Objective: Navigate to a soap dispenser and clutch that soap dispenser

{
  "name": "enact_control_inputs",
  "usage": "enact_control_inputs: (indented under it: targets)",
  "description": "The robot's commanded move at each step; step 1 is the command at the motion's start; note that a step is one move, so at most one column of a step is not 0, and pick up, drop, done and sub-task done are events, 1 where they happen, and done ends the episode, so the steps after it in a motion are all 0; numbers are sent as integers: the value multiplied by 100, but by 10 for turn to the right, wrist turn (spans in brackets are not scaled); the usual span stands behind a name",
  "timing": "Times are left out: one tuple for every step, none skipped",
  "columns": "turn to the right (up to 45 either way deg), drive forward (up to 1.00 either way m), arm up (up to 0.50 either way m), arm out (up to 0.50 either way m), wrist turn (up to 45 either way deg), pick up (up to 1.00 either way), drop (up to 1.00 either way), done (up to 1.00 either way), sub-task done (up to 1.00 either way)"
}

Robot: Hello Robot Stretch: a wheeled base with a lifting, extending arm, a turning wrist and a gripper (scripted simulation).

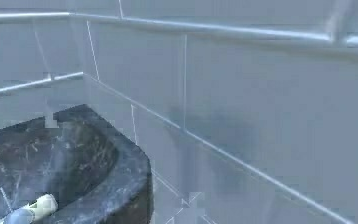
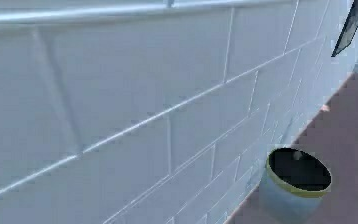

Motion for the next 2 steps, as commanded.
enact_control_inputs:
  targets:
    - [-450,0,0,0,0,0,0,0,0]
    - [-450,0,0,0,0,0,0,0,0]
